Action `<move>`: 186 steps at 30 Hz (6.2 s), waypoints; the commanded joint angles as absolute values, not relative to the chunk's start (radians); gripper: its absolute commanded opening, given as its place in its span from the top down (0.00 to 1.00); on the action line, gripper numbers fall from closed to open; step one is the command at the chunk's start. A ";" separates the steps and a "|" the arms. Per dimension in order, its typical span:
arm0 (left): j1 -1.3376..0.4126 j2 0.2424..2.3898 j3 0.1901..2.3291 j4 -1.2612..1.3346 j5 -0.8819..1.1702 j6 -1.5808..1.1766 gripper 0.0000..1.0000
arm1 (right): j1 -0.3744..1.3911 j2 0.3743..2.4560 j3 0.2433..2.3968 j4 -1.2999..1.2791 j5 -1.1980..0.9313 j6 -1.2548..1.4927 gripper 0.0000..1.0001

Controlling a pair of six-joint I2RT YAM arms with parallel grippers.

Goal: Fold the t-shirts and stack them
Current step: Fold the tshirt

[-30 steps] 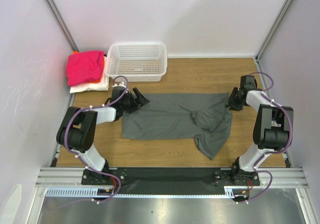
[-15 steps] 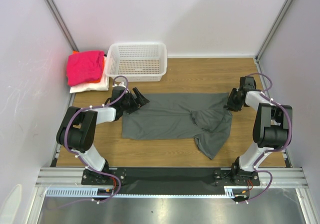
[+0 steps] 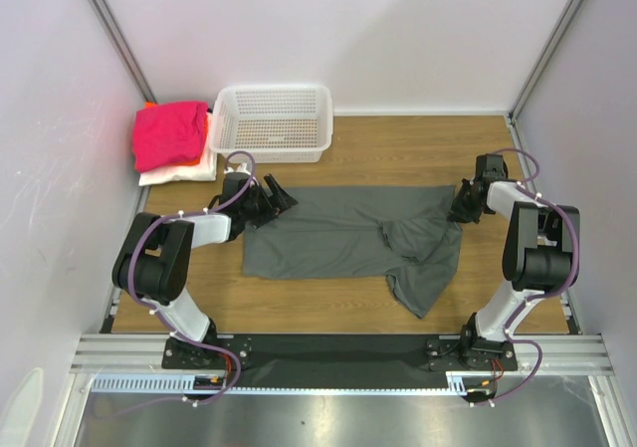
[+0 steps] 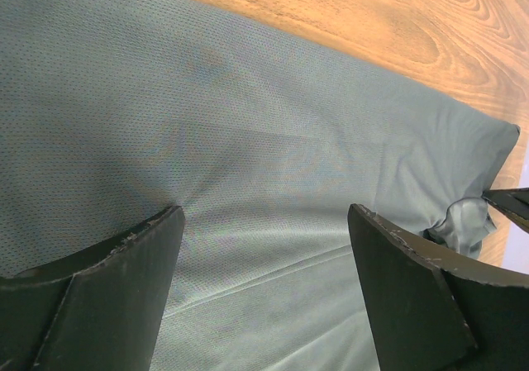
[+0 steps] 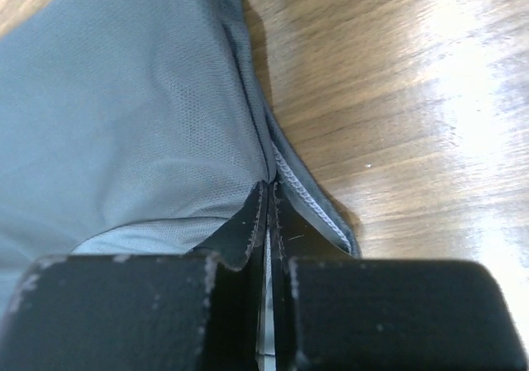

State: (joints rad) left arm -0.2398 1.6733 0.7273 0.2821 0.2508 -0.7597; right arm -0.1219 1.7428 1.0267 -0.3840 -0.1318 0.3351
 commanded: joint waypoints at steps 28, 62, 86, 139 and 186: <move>-0.232 1.398 0.825 -0.084 0.114 -0.572 0.13 | -0.146 1.678 1.236 -0.419 -0.202 0.325 0.59; -0.153 1.439 0.689 -0.034 -0.083 -0.672 0.47 | -0.069 1.951 1.295 -0.298 -0.204 0.279 0.63; -0.115 1.368 0.675 -0.100 -0.098 -0.620 1.00 | -0.078 1.967 1.298 -0.322 -0.158 0.282 0.64; -0.172 1.882 1.083 0.035 0.034 -0.597 0.70 | -0.040 1.934 1.253 -0.276 -0.086 0.403 0.60; -0.268 0.907 0.505 -0.289 -0.046 -0.874 0.33 | -0.064 1.010 0.721 -0.577 -0.209 0.603 0.18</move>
